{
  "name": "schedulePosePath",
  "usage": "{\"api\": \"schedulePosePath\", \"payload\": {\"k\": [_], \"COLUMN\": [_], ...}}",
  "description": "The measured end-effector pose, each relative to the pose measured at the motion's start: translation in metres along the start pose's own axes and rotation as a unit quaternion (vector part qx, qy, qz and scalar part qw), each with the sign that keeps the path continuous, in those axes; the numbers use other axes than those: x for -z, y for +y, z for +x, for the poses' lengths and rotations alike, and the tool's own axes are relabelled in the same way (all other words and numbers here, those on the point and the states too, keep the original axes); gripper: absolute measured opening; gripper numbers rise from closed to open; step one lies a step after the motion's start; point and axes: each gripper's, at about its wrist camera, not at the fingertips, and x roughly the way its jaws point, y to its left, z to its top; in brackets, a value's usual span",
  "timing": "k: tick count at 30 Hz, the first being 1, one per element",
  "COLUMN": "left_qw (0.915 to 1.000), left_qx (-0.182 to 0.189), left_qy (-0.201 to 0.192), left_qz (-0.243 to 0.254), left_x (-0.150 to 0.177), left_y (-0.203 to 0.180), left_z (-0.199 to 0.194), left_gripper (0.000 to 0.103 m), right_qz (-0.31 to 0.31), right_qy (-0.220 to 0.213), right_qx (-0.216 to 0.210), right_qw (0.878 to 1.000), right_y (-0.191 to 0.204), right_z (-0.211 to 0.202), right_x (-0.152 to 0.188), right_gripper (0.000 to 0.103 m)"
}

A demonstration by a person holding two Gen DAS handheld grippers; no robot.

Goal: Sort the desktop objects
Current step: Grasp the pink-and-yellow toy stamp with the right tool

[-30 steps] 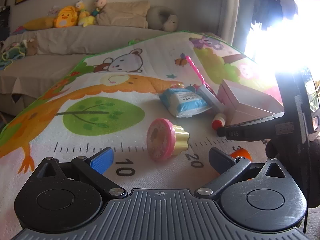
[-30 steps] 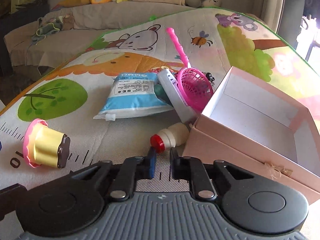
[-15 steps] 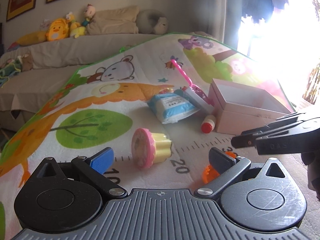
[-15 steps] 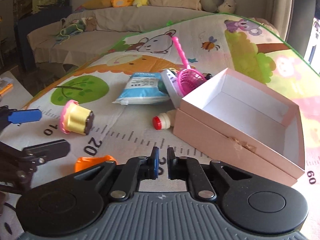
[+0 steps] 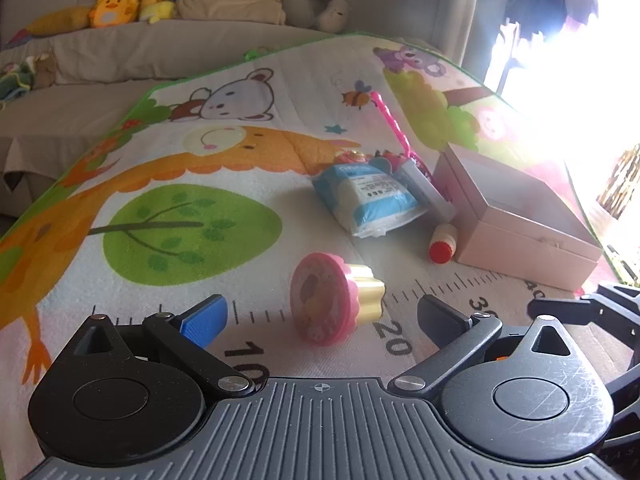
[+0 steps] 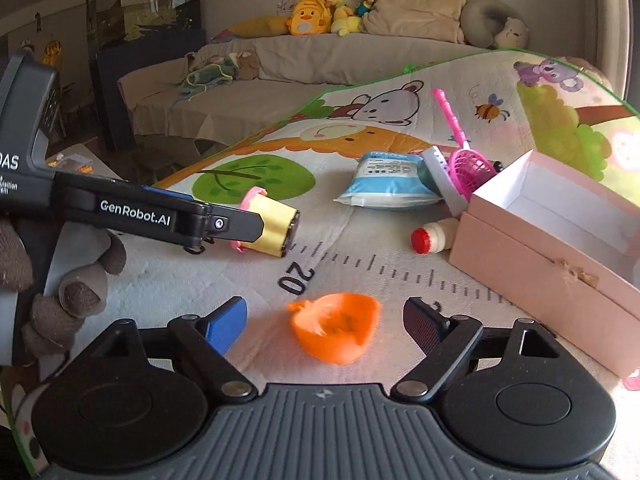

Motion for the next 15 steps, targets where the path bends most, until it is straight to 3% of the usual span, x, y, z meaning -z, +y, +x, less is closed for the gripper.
{"api": "schedulePosePath", "payload": {"k": [4, 10, 15], "left_qw": [0.9997, 0.9882, 0.9766], "left_qx": [-0.007, -0.124, -0.176], "left_qy": [-0.02, -0.082, -0.093], "left_qz": [0.009, -0.036, -0.08], "left_x": [-0.002, -0.007, -0.006], "left_y": [-0.005, 0.029, 0.06], "left_z": [-0.004, -0.033, -0.046], "left_gripper": [0.103, 0.103, 0.103], "right_qz": [0.009, -0.024, -0.046], "right_qy": [-0.007, -0.016, 0.001], "right_qx": [0.035, -0.016, -0.038], "right_qw": [0.999, 0.999, 0.998], "right_y": [-0.014, -0.002, 0.034], "right_z": [-0.009, -0.012, 0.03], "right_x": [0.0, -0.04, -0.07], "right_gripper": [0.087, 0.086, 0.074]}}
